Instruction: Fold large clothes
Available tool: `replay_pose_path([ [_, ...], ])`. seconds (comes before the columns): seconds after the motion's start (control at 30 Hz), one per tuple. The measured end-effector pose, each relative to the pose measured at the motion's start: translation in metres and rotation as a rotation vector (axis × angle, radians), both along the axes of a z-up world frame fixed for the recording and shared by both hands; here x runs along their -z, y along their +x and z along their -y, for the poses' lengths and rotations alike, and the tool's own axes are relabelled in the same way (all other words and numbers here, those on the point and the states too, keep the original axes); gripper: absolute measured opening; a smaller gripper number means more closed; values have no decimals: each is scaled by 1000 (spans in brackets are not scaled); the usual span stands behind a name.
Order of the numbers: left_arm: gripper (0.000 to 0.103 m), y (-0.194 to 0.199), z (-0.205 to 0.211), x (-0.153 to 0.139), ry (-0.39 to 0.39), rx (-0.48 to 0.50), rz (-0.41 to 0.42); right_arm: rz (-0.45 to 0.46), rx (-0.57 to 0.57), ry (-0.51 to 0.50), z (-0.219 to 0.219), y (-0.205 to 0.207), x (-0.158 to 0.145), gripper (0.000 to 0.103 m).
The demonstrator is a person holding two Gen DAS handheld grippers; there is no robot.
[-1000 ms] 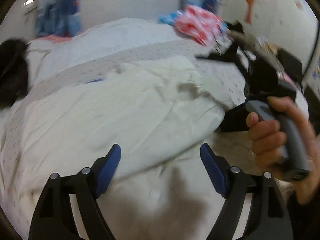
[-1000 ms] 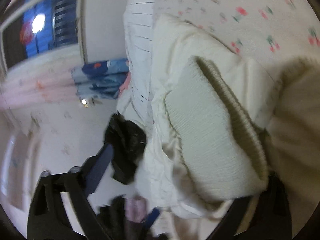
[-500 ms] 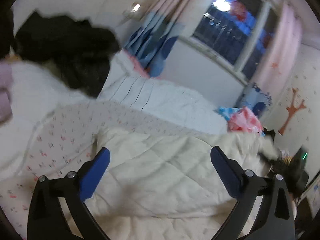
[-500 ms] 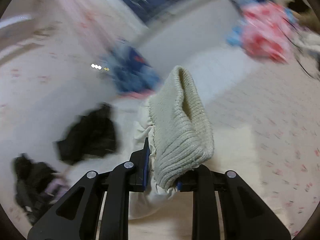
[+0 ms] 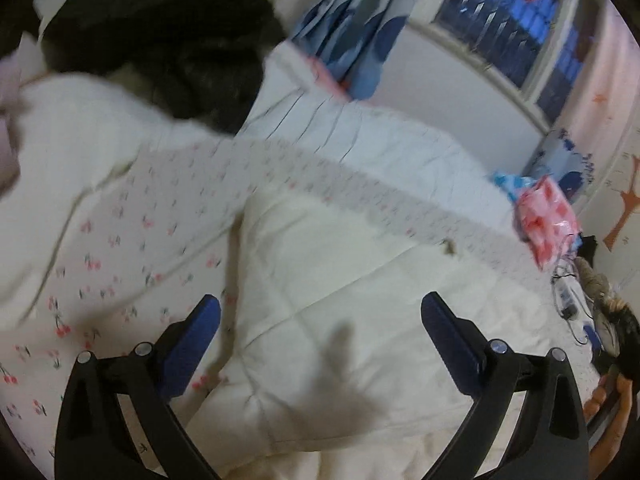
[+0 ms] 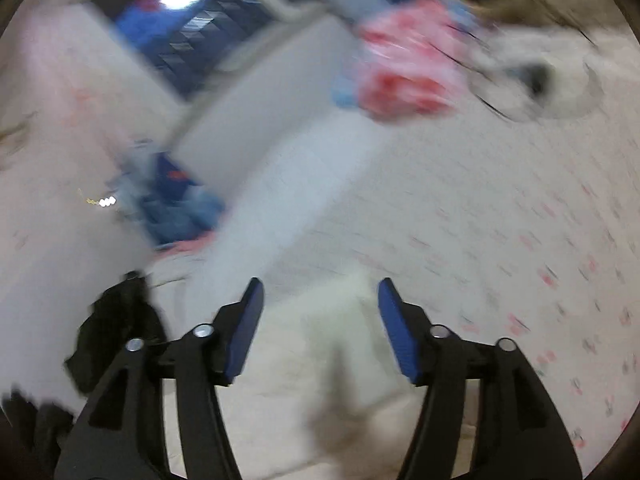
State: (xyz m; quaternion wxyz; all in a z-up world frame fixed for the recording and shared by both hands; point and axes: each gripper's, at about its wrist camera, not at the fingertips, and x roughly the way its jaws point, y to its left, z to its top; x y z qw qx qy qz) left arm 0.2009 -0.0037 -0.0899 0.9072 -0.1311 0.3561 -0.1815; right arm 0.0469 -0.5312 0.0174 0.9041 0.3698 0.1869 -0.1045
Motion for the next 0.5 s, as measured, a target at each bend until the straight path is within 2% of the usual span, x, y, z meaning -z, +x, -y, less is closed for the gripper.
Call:
replay_pose_path([
  [0.07,96,2,6,5,12,31,-9,-16,-138,-19,-19,16,0,66],
  [0.1,96,4,9,11,26,39,-28,-86,-202,-12,-29,32,10,66],
  [0.17,96,13,18,36,91,47,-111,-312,-260,16,-37,63,55,66],
  [0.2,97,20,21,53,132,48,-168,-354,-264,20,-36,68,71,64],
  [0.23,97,22,19,62,123,58,-194,-360,-269,14,-33,69,84,61],
  [0.27,97,24,14,70,66,60,-220,-367,-259,-11,-28,69,88,51],
  [0.3,97,26,9,69,44,48,-236,-386,-254,-4,-27,74,83,49],
  [0.33,97,26,7,61,53,30,-233,-391,-241,8,-24,72,77,49],
  [0.37,97,24,6,54,60,20,-205,-356,-202,8,-20,69,62,50],
  [0.43,97,14,7,34,56,29,-113,-238,-217,-32,-34,55,40,55],
  [0.5,97,11,11,23,95,45,-69,-227,-256,-48,-41,67,34,64],
])
